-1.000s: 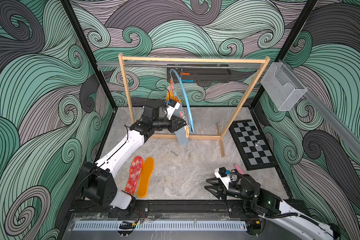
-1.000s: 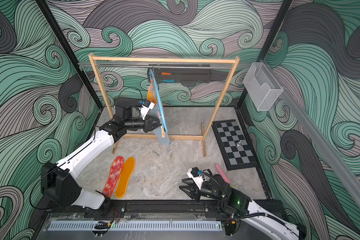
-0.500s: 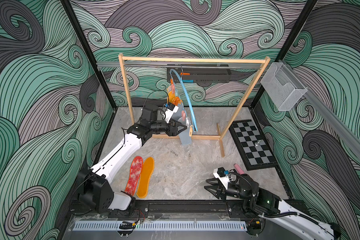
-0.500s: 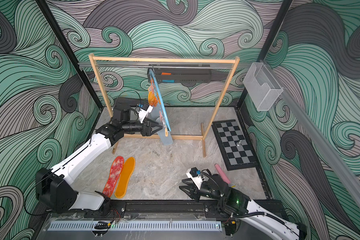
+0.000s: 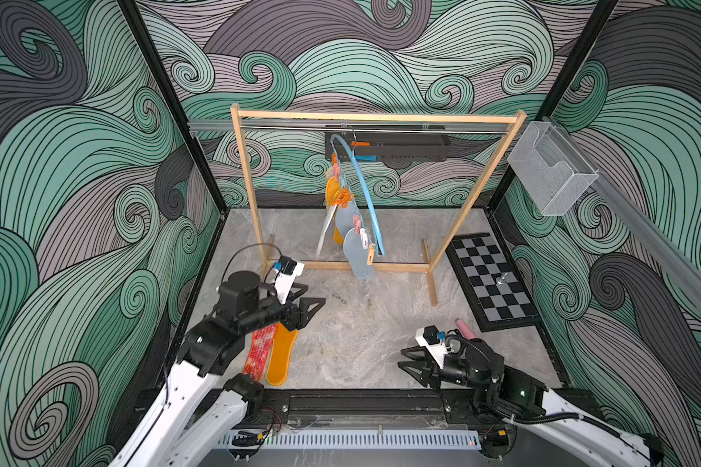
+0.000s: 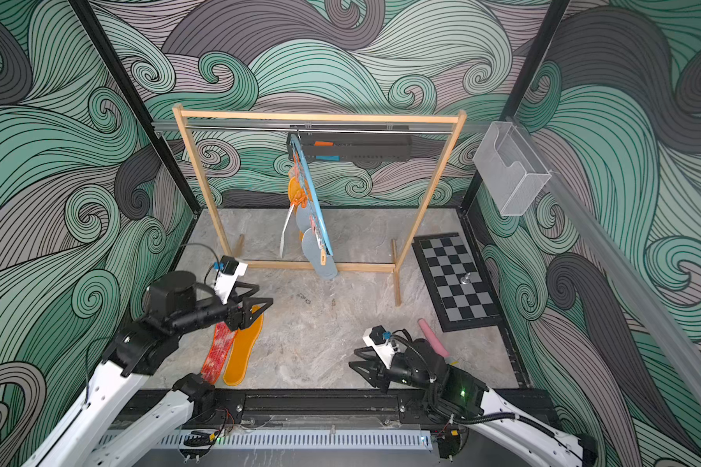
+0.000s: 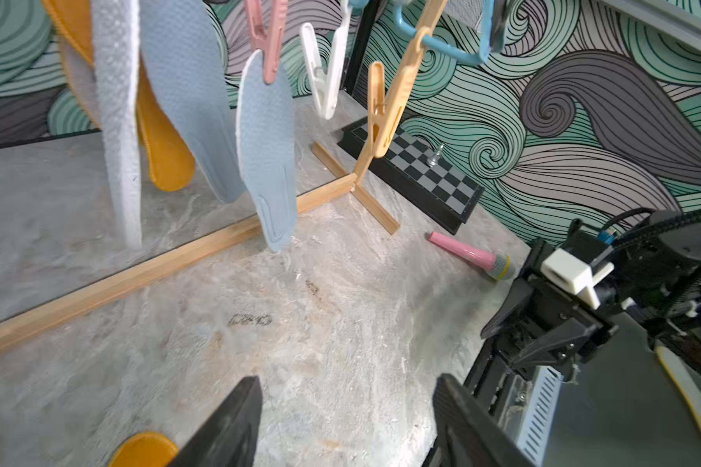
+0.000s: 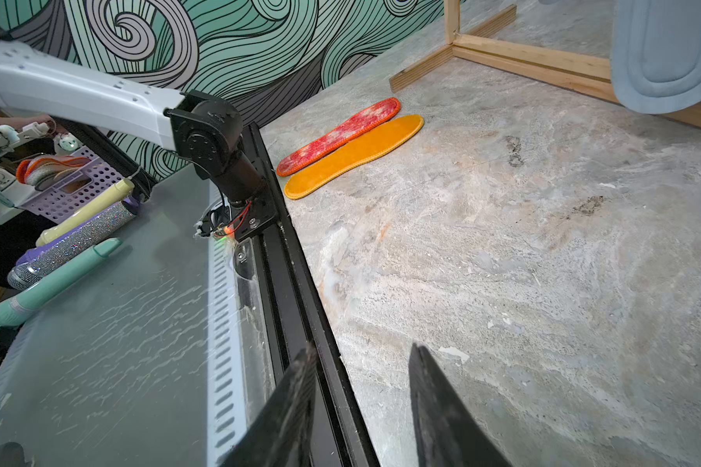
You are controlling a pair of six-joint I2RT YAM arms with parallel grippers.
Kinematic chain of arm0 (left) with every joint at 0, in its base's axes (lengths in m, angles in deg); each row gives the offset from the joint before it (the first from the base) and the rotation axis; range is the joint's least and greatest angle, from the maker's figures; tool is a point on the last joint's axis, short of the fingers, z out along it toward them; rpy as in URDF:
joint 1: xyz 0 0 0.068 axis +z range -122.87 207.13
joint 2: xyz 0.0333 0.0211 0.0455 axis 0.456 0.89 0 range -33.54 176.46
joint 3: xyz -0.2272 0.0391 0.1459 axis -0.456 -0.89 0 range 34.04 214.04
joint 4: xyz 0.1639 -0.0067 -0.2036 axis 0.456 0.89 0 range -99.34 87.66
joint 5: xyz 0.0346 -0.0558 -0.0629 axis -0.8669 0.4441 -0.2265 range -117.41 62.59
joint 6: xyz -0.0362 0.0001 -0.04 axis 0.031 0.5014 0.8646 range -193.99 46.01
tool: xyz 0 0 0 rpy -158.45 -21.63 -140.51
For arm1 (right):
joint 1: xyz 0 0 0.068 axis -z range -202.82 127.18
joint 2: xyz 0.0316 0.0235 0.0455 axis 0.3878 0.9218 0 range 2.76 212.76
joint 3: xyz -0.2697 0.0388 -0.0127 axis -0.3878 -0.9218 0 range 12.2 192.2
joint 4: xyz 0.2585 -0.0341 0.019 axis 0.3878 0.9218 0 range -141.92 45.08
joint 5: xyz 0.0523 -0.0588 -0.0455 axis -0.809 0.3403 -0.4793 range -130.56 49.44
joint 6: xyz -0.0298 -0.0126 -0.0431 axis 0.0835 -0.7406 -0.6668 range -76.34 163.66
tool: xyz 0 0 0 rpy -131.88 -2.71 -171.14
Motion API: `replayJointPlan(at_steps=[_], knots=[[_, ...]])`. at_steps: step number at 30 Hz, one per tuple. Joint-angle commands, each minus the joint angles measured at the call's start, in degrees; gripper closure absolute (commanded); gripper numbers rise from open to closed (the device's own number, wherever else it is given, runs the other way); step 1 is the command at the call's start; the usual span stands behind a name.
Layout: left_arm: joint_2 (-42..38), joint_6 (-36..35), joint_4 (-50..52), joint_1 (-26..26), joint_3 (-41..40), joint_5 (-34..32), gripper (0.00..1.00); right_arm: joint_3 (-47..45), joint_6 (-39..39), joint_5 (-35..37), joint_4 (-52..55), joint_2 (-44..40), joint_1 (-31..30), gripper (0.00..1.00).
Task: Take the shoe insoles off the hanger
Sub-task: Remove the insole from the hanger.
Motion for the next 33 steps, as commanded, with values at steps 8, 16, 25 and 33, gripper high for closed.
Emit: replayJointPlan(at_steps=[8,16,25,33], knots=[[-10.66,0.33,3.18,-0.06,-5.02,-9.95,0.31,0.34,-0.05,1.01,-2.47,3.51,-0.31,0.59],[-10.05,0.64,3.78,-0.53,-5.0,-8.62,0.32,1.37,0.47,5.96,-4.06,8.47,-0.17,0.58],[-11.04,0.48,3.7,-0.49,-5.55,-9.49,0.32,6.35,3.64,-6.24,-22.25,36.85,12.44,0.55],[-11.71,0.48,3.48,-0.91,-5.79,-9.71,0.31,18.46,2.95,-16.86,-35.07,58.76,25.11,0.43]])
